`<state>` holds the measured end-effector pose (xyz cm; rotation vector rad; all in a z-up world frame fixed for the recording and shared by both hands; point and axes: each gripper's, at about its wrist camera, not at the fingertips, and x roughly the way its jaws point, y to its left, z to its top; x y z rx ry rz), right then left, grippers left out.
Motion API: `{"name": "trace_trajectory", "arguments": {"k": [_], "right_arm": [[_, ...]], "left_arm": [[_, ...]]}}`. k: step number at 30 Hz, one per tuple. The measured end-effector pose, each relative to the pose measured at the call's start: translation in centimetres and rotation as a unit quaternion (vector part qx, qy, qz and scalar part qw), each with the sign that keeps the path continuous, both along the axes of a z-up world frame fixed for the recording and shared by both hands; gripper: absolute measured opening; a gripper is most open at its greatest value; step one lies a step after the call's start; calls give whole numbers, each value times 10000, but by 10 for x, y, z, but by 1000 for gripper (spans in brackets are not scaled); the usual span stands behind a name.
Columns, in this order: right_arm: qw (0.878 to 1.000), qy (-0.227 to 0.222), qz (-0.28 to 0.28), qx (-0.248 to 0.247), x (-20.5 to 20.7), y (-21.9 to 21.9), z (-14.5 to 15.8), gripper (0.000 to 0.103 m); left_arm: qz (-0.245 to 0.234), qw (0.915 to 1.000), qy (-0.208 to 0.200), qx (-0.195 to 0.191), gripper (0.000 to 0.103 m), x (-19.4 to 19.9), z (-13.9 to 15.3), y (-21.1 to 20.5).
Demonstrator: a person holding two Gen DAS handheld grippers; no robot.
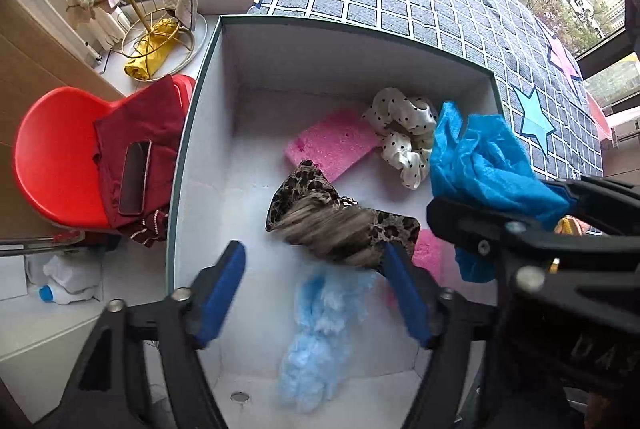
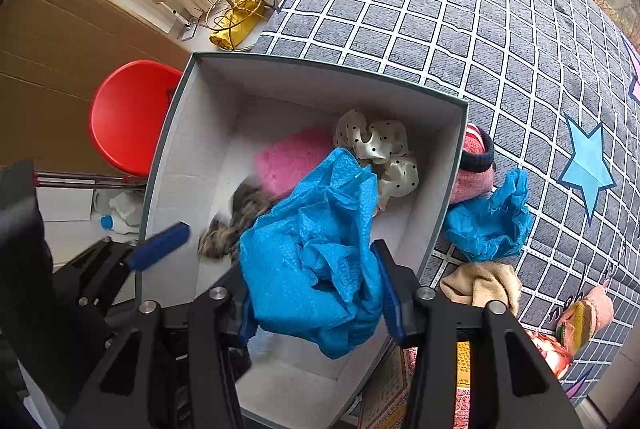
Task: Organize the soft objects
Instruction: 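Open both tools to drop the scrunchie and blue cloth into the box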
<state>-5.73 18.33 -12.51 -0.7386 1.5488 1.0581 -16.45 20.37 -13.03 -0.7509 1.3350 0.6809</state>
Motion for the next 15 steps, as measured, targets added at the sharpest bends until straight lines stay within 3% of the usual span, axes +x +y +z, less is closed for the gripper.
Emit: {"name": "trace_trajectory", "arguments": {"k": [2,5,6,7,15], "right_arm": [[10000,-65,-12,21,0,-1,3,85],[9999,-121,-59,92,2,-4,9,89],[9998,-150,-79,88,3,-5,11,92],[9996,-246,-96,45,5,-6,12,102],[9985,-233,-385,308,19,-20,40,103]], "left_arm": [[-2,9999,99,-92,80,2,-3,0],[27,10000,38,55,88,1,-1,1],[74,9999,31,67,101,-1,0,2],[117,9999,6,57,103,-2,0,3],[259,9995,-106,167,103,-3,12,6]]}}
